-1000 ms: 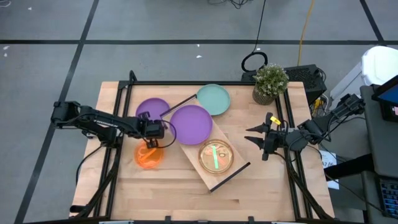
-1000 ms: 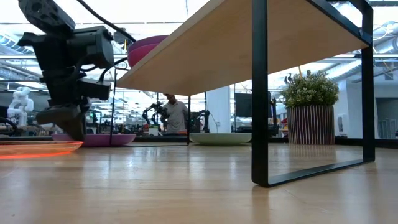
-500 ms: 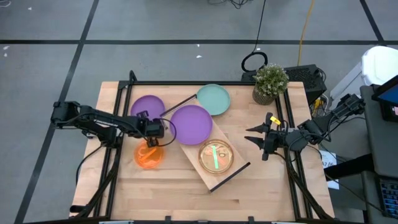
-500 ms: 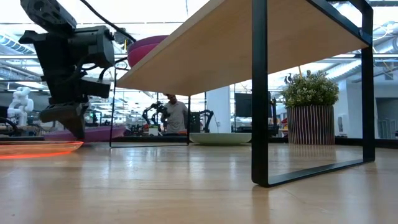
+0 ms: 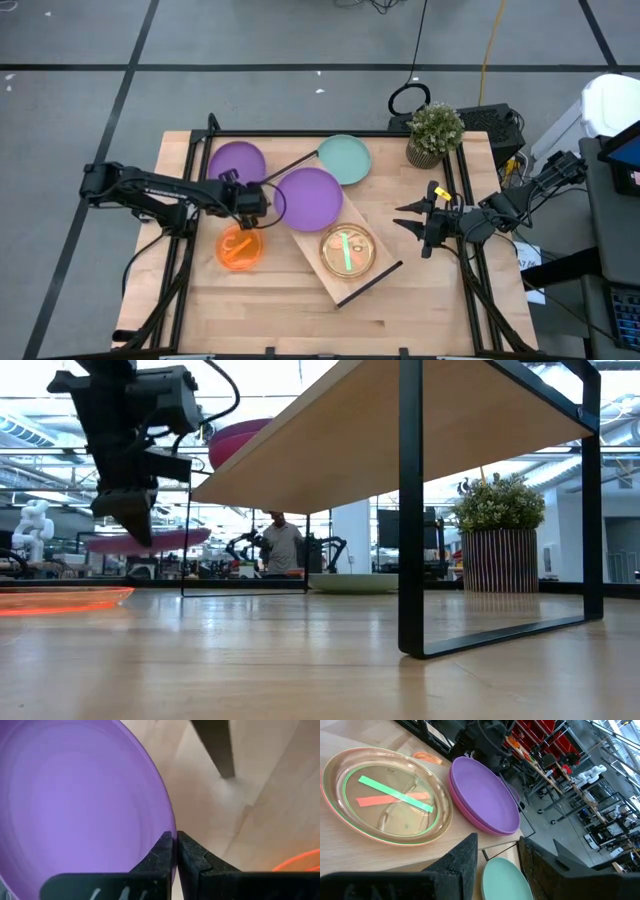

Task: Place and stack plates onto a shelf
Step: Stack the purple plate on top of the purple plate on the shelf

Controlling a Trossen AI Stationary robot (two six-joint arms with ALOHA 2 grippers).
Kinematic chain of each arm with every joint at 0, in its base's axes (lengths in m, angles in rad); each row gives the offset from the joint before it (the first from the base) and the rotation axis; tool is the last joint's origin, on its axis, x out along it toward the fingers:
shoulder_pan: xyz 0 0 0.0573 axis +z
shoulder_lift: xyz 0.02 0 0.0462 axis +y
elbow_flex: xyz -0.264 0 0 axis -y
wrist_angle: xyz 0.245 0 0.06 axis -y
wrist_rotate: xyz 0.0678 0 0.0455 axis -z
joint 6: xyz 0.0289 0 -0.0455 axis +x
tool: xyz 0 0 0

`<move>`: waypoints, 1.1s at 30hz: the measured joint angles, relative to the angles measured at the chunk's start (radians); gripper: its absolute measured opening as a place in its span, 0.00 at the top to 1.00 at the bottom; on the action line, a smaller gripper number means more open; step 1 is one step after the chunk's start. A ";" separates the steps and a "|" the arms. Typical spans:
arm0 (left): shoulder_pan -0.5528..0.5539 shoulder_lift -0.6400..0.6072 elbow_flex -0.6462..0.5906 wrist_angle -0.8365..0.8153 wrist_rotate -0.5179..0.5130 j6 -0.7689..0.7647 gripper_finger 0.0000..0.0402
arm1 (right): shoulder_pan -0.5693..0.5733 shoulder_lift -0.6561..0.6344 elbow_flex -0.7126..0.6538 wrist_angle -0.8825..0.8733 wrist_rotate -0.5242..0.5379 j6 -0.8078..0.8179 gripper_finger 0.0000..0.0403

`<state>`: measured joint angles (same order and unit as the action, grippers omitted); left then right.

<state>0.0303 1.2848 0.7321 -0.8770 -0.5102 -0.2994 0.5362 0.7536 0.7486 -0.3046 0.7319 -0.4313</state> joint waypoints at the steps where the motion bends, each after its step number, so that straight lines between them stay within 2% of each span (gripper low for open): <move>1: 0.000 -0.007 0.006 -0.011 -0.005 -0.008 0.98 | 0.000 0.000 0.000 0.000 0.000 0.000 0.68; 14: 0.000 -0.114 0.116 -0.202 -0.100 -0.050 0.98 | 0.000 0.000 0.000 -0.010 0.000 0.001 0.68; 25: 0.000 -0.121 0.370 -0.374 -0.109 0.085 0.98 | 0.000 0.000 0.000 -0.008 0.000 0.003 0.68; 33: 0.000 -0.085 0.549 -0.379 -0.047 0.311 0.98 | 0.000 0.000 0.001 -0.008 0.000 0.003 0.68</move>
<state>0.0303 1.2001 1.2813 -1.2558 -0.5572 0.0121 0.5362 0.7540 0.7494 -0.3122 0.7322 -0.4282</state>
